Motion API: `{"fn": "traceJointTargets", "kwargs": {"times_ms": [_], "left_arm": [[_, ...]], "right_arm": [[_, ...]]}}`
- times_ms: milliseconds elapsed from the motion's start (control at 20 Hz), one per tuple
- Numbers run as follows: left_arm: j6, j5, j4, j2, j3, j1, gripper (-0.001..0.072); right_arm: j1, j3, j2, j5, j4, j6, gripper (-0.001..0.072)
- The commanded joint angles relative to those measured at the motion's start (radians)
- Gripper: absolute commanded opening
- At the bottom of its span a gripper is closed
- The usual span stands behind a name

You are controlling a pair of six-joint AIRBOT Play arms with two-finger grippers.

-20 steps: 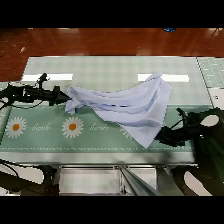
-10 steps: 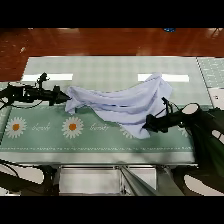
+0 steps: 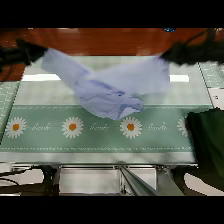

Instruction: Fold the shirts.

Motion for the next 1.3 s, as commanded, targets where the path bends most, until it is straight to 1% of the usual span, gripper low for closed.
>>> {"fn": "traceJointTargets", "kwargs": {"times_ms": [0,100,150,250,300,400,500,550,600,700,850,900,950,1050,1150,1250], "left_arm": [[-0.016,-0.001,-0.123,0.134,0.208,0.019,0.0013],[-0.043,0.000,-0.122,0.217,0.292,0.043,0.0014],[-0.056,0.000,-0.123,0.263,0.318,0.058,0.0013],[-0.050,0.000,-0.117,0.383,0.337,0.092,0.0013],[-0.051,0.000,-0.087,0.448,0.337,0.120,0.0014],[-0.070,0.000,0.052,0.565,0.337,0.180,0.0014],[-0.130,0.012,0.246,0.680,0.337,0.232,0.0014],[-0.162,0.025,0.335,0.725,0.337,0.234,0.0013],[-0.175,0.032,0.394,0.760,0.337,0.227,0.0013],[-0.210,0.053,0.531,0.813,0.337,0.153,0.0014],[-0.302,0.049,0.786,0.841,0.369,-0.003,0.0013],[-0.327,0.050,0.849,0.844,0.369,-0.038,0.0013],[-0.354,0.043,0.879,0.835,0.368,-0.059,0.0013],[-0.375,-0.013,0.873,0.782,0.368,-0.065,0.0013],[-0.377,-0.120,0.846,0.688,0.365,-0.065,0.0014],[-0.377,-0.177,0.821,0.584,0.334,-0.065,0.0013]], "right_arm": [[-0.046,0.415,0.016,0.128,-0.087,0.032,0.0022],[-0.046,0.538,0.075,0.135,-0.142,0.032,0.0022],[-0.046,0.557,0.126,0.128,-0.163,0.032,0.0023],[-0.046,0.556,0.240,0.127,-0.240,0.032,0.0023],[-0.046,0.556,0.293,0.133,-0.285,0.032,0.0023],[-0.046,0.556,0.388,0.149,-0.384,0.055,0.0023],[-0.046,0.556,0.457,0.190,-0.465,0.078,0.0023],[-0.046,0.556,0.485,0.228,-0.505,0.091,0.0022],[-0.046,0.556,0.505,0.267,-0.541,0.107,0.0023],[-0.046,0.556,0.532,0.344,-0.599,0.122,0.0023],[-0.046,0.488,0.573,0.381,-0.651,0.153,0.0023],[-0.046,0.457,0.576,0.402,-0.651,0.157,0.0023],[-0.046,0.415,0.576,0.420,-0.648,0.158,0.0022],[-0.046,0.287,0.576,0.405,-0.632,0.163,0.0023],[-0.046,0.142,0.558,0.368,-0.607,0.163,0.0023],[-0.046,0.003,0.512,0.306,-0.543,0.150,0.0023]]}}
